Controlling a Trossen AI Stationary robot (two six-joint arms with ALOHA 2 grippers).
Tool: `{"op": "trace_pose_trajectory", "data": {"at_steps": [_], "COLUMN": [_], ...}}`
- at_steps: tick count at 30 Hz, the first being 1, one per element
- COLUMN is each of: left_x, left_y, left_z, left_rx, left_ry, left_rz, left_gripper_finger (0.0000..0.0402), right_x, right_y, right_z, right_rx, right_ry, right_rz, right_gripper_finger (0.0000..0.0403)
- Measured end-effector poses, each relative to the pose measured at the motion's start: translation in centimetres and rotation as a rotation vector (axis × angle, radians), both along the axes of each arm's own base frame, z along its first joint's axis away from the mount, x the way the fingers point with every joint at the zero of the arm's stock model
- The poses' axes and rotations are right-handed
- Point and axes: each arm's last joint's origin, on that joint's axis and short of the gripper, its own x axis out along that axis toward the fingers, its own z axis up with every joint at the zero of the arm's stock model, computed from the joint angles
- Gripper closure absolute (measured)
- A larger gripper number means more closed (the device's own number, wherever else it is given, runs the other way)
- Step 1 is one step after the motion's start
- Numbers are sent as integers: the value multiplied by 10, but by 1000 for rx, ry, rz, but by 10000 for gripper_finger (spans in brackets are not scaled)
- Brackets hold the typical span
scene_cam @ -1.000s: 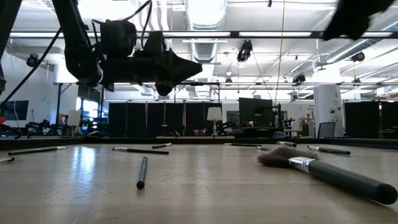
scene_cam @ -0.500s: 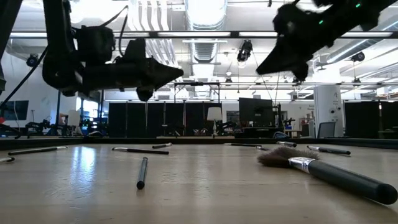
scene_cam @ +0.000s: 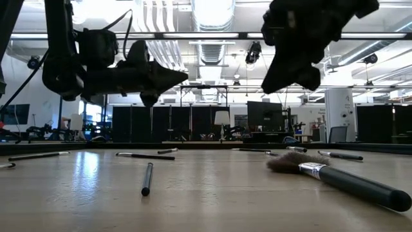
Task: Put items in baskets/containers
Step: Put the black highlighter brush into the white organizer
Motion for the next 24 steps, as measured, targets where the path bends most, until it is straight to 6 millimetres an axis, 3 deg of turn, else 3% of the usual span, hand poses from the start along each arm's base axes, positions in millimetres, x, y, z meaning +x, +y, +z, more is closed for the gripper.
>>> {"op": "trace_pose_trajectory", "data": {"at_steps": [6,14,19,24], "left_x": [1,2,5,13], "left_y": [-2,-3,-1,1], "left_z": [-1,-1,0,-2], "left_rx": [7,-3,-23,-45], "left_ry": [11,25,33,89], "left_rz": [-74,-105,-107,-108], "left_gripper_finger": [401,401,401,401], "right_x": [20,39,42,39], "right_y": [32,33,35,34], "right_z": [-34,-68,-70,-73], "right_rx": [179,150,159,171], "right_ry": [175,282,283,297], "right_rz": [185,281,360,374], "right_gripper_finger": [289,251,269,323]}}
